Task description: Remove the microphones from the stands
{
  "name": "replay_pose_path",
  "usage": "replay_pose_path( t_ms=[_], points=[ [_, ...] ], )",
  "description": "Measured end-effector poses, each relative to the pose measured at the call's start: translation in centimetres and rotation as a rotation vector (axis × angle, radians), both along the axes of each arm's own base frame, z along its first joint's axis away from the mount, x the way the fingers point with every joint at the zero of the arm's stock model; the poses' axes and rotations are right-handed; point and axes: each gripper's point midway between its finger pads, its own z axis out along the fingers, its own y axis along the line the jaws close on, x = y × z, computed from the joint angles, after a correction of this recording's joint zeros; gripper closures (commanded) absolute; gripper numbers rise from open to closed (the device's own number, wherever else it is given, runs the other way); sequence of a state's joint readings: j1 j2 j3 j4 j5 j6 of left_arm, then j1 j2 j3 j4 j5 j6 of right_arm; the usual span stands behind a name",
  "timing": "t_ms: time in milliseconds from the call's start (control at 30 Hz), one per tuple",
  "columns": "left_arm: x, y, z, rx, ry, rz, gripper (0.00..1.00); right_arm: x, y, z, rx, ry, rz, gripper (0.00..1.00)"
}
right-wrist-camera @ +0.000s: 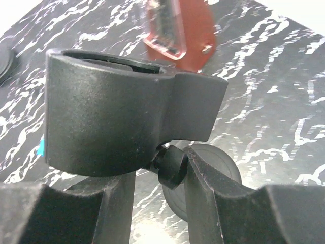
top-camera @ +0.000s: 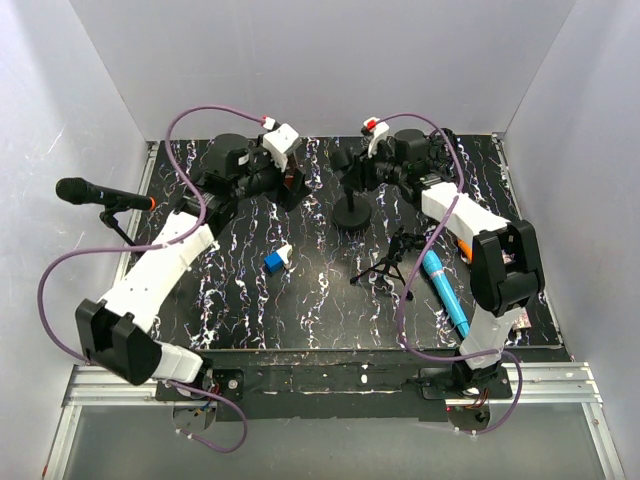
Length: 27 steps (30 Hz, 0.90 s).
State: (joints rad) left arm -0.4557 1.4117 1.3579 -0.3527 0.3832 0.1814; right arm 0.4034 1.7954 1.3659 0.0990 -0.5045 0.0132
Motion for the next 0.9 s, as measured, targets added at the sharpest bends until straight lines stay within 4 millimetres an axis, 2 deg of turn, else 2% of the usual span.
replay_pose_path(
  t_ms=[100, 133, 167, 233, 300, 367, 467, 633, 733, 833, 900],
  points=[
    [-1.2, 0.9, 1.7, 0.024, -0.056, -0.015, 0.26, 2.3, -1.7, 0.5, 0.000, -0.015, -0.073, 0.99],
    [-1.8, 1.2, 2.0, 0.040, -0.068, -0.022, 0.26, 3.0, -2.1, 0.6, -0.001, -0.021, -0.094, 0.93],
    [-2.1, 1.5, 2.1, 0.051, -0.077, -0.027, 0.26, 3.6, -2.5, 0.6, -0.002, -0.023, -0.115, 0.77],
    [-3.1, 2.1, 2.3, 0.082, -0.091, -0.037, 0.26, 4.4, -3.0, 0.4, -0.004, -0.017, -0.145, 0.57],
    [-4.1, 2.9, 2.0, 0.118, -0.094, -0.045, 0.26, 4.7, -3.4, 0.1, -0.001, -0.001, -0.165, 0.43],
    [-5.2, 3.8, 1.7, 0.154, -0.095, -0.047, 0.26, 4.7, -3.6, -0.2, 0.002, 0.023, -0.180, 0.37],
    [-7.0, 5.4, 1.6, 0.217, -0.105, -0.049, 0.25, 4.8, -4.0, 0.4, 0.014, 0.026, -0.203, 0.26],
    [-9.3, 8.0, 1.3, 0.308, -0.131, -0.039, 0.25, 3.2, -5.5, 2.0, 0.047, 0.069, -0.271, 0.20],
    [-10.1, 9.4, 0.7, 0.359, -0.126, -0.020, 0.27, 1.7, -6.4, 4.2, 0.078, 0.073, -0.298, 0.20],
    [-10.9, 11.1, -0.3, 0.420, -0.118, -0.003, 0.30, -0.2, -7.1, 6.2, 0.100, 0.072, -0.307, 0.20],
    [-11.8, 12.3, -1.7, 0.464, -0.104, 0.014, 0.33, -1.5, -7.5, 6.8, 0.104, 0.079, -0.309, 0.20]
  ],
)
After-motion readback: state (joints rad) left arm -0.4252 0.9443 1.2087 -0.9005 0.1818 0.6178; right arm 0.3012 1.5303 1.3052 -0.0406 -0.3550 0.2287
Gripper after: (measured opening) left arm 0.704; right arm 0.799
